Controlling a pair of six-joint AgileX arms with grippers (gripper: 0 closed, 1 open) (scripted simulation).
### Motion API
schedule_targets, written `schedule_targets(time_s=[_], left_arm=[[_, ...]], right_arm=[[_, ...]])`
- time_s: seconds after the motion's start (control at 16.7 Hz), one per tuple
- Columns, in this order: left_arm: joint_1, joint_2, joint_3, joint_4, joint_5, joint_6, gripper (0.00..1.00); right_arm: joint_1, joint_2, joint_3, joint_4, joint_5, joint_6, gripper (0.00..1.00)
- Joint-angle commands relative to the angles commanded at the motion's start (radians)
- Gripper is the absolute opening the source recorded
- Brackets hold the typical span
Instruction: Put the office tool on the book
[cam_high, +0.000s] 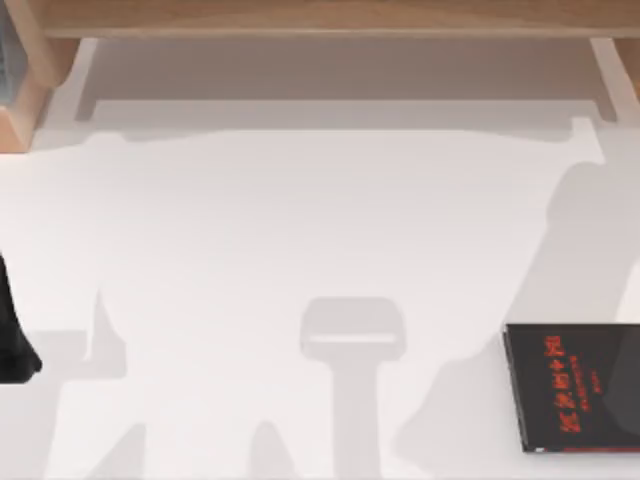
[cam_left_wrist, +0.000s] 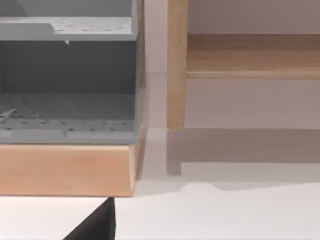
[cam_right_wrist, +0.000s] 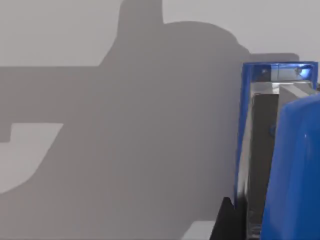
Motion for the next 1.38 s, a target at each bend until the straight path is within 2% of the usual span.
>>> schedule_targets(time_s=[0.24,0.54,1.02,1.38], left_arm=[[0.000,0.000,0.000,0.000,0.000,0.000,1.00],[0.000,0.000,0.000,0.000,0.000,0.000,1.00],[0.000,0.000,0.000,0.000,0.000,0.000,1.00],[0.000,0.000,0.000,0.000,0.000,0.000,1.00]], right_arm=[[-0.007,-0.121,-0.071,0.011,0.006,0.038,0.00],[0.035,-0.385,-0.257,0.078,0.021,0.184,0.00],[0.295,-0.837,-0.764,0.187,0.042,0.531,0.00],[0.506,-1.050,-1.171,0.250,0.066,0.735,0.00]])
